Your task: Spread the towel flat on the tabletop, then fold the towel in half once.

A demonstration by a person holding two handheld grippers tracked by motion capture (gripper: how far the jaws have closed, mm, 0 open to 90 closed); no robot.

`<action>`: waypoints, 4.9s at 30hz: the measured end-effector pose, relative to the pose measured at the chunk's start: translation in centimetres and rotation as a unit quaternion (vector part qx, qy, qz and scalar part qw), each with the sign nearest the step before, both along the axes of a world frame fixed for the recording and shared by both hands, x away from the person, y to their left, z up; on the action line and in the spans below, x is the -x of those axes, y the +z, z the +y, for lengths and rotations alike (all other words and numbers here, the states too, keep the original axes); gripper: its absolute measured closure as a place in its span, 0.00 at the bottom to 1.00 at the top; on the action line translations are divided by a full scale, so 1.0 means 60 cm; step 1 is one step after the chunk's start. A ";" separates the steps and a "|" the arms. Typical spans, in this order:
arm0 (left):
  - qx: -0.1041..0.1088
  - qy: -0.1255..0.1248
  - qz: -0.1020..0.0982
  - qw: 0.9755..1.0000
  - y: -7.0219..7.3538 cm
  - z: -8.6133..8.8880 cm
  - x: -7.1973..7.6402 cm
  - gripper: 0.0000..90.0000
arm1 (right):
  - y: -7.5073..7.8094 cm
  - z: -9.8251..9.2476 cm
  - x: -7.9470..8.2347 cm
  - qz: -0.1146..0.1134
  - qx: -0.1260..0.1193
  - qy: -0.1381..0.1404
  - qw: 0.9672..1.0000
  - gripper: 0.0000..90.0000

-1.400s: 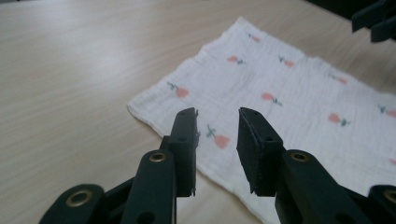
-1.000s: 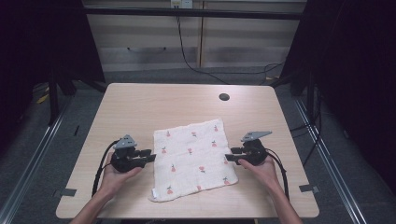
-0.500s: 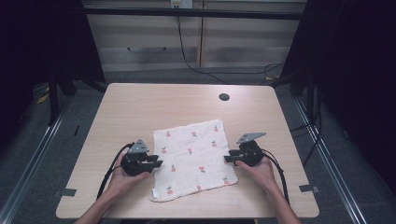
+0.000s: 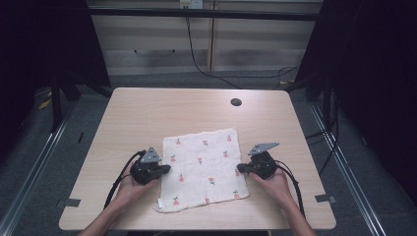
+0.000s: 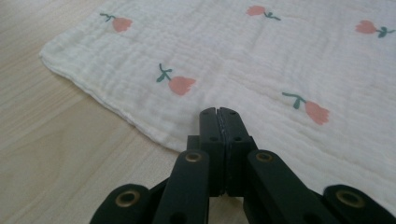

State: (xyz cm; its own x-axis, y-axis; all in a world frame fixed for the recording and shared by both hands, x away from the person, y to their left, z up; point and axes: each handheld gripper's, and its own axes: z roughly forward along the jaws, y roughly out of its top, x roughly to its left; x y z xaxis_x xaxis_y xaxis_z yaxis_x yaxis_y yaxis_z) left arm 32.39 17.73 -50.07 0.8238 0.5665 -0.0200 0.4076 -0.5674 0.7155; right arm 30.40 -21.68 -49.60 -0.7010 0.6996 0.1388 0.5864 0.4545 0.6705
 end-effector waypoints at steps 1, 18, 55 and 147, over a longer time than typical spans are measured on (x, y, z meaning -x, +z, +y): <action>0.000 0.000 0.001 1.000 0.000 0.000 0.000 0.99 | 0.001 -0.001 0.004 -0.001 0.000 0.003 1.000 0.98; 0.011 -0.009 0.017 1.000 0.000 0.015 0.014 1.00 | -0.002 -0.010 0.085 0.028 -0.026 0.031 0.999 0.98; 0.041 -0.010 0.036 0.998 -0.004 0.018 0.006 0.78 | 0.010 -0.020 -0.082 -0.026 -0.032 -0.068 0.997 0.77; 0.132 0.051 -0.005 0.990 0.065 0.017 -0.112 0.97 | 0.045 -0.030 -0.099 -0.077 -0.110 -0.090 0.987 0.98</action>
State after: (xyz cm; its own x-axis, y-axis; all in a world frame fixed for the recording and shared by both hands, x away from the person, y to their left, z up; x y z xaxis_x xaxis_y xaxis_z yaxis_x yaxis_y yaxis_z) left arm 39.08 18.73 -46.18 0.7641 0.6222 -0.1705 0.4451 -0.3171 0.8375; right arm 36.32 -23.50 -46.91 -0.5923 0.7800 0.2018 0.5273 0.1859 0.8291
